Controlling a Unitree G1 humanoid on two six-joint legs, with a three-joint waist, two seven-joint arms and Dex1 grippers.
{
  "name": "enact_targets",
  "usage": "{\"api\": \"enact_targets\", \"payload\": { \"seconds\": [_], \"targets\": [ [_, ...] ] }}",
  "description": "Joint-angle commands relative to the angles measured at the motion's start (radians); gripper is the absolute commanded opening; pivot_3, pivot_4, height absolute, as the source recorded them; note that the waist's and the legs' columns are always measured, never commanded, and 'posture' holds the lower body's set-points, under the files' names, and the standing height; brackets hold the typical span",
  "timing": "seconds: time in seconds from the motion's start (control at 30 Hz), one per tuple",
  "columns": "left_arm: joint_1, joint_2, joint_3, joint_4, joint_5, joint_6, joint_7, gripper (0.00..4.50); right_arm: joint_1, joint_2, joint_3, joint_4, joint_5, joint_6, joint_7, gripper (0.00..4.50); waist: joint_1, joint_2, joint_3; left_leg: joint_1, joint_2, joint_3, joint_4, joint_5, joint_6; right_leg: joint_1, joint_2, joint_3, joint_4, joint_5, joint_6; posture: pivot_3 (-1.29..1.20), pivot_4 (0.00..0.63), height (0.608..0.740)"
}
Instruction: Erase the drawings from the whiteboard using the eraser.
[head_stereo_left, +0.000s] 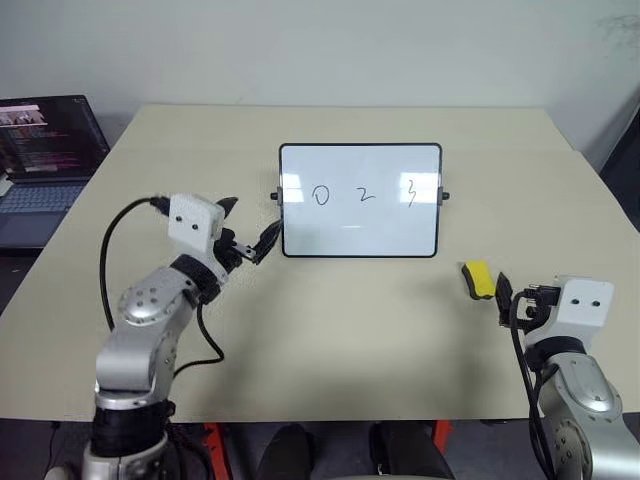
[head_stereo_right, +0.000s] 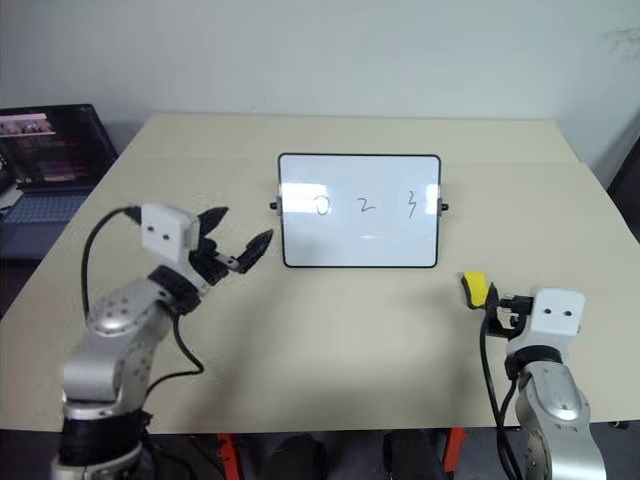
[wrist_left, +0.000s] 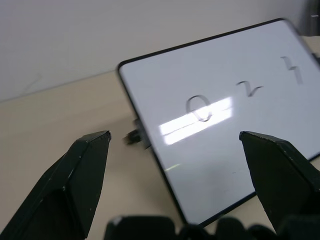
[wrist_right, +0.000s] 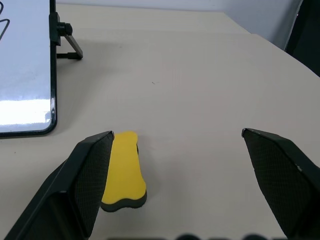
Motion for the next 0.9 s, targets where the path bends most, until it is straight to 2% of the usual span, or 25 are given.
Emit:
{"api": "enact_targets", "payload": {
  "seconds": [0.03,0.2,0.4,0.63,0.9],
  "targets": [
    [-0.069,0.06,-0.011,-0.02,-0.123,0.073,-0.133,4.5,-0.033,-0.009,-0.01,-0.057,0.019,0.041,0.002,4.45,-0.001,0.0,0.0,0.0,0.0,0.0,0.0,0.0,0.0,0.0,0.0,0.0,0.0,0.0,0.0,0.0,0.15,0.74],
    [-0.144,0.17,-0.047,0.013,-0.287,0.187,-0.369,4.5,-0.101,-0.017,0.002,-0.043,0.049,0.121,0.022,4.45,-0.004,0.001,0.001,0.0,0.0,0.0,0.0,0.0,0.0,0.0,0.0,0.0,0.0,0.0,0.0,0.0,0.15,0.74],
    [-0.202,0.259,-0.107,0.12,-0.301,0.181,-0.542,4.5,-0.201,-0.021,0.005,-0.016,0.105,0.227,0.043,4.45,-0.004,0.001,0.001,0.0,0.0,0.0,0.0,0.0,0.0,-0.001,0.001,0.0,0.001,0.0,0.0,0.0,0.15,0.74],
    [-0.274,0.261,-0.163,0.221,-0.233,0.088,-0.626,4.5,-0.28,-0.017,0.038,0.024,0.135,0.371,0.037,4.45,-0.004,0.001,0.001,-0.002,0.0,0.0,0.0,0.0,0.0,-0.003,0.001,0.0,0.0,0.0,0.0,0.0,0.15,0.74],
    [-0.28,0.256,-0.168,0.239,-0.207,0.042,-0.639,4.5,-0.314,-0.014,0.05,0.061,0.117,0.421,0.016,4.45,-0.004,0.001,0.001,-0.004,0.0,0.001,-0.001,0.0,0.0,-0.006,0.001,0.001,0.001,0.0,-0.001,0.0,0.15,0.74]
  ]
}}
